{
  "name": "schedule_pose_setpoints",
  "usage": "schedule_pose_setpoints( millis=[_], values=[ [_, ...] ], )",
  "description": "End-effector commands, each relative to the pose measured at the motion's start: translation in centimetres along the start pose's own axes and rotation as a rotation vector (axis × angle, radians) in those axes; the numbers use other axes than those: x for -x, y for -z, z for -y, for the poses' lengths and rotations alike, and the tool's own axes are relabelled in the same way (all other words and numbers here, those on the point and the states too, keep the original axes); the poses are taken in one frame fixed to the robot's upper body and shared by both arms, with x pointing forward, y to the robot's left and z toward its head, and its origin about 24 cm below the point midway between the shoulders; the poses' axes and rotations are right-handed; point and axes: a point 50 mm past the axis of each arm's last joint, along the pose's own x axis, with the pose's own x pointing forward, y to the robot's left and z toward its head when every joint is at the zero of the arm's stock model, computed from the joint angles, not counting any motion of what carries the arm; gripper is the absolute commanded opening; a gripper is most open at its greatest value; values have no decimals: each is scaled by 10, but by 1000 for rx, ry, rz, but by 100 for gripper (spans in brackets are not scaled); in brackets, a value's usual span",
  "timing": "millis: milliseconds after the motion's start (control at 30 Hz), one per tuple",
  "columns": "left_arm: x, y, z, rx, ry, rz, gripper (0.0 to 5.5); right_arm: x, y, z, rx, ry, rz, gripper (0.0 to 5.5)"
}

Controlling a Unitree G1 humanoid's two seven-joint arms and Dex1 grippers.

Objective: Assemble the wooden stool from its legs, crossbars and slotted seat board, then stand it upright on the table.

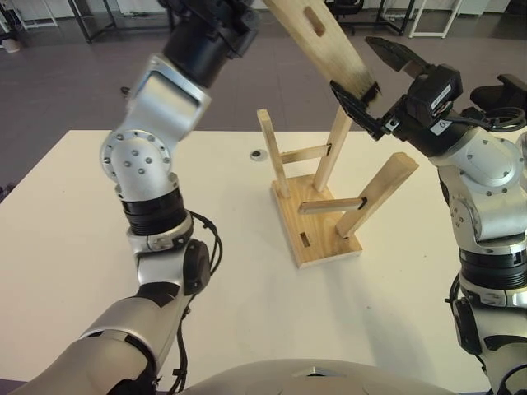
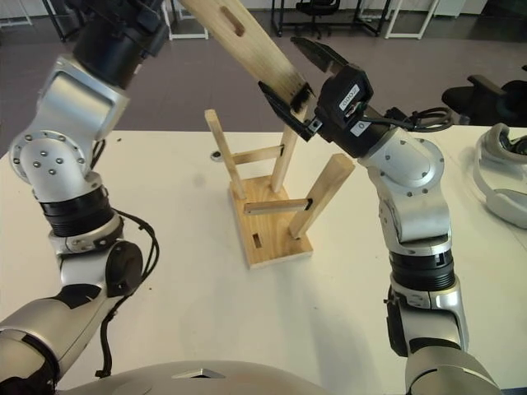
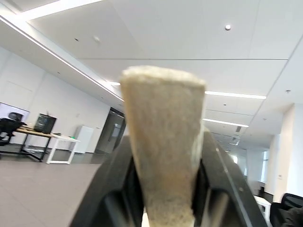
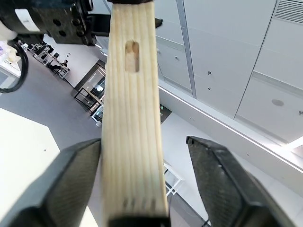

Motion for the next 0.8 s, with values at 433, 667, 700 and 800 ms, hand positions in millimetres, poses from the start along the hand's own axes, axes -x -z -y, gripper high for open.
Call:
schedule_pose_setpoints(
  millis=[433,667,700,800],
  values=[
    [161,72,-22,-35,-591,-367,103,166,188,-95,-404,23,-1043,328],
    [187,121,-17,208,-925,-283,103,140,175,-151,-280,-267,-902,328],
    [188,119,-19,201,-948,-267,103,137,173,-152,-278,-272,-885,328],
    [191,115,-25,117,-991,-282,103,130,170,-154,-276,-273,-856,328]
  ],
)
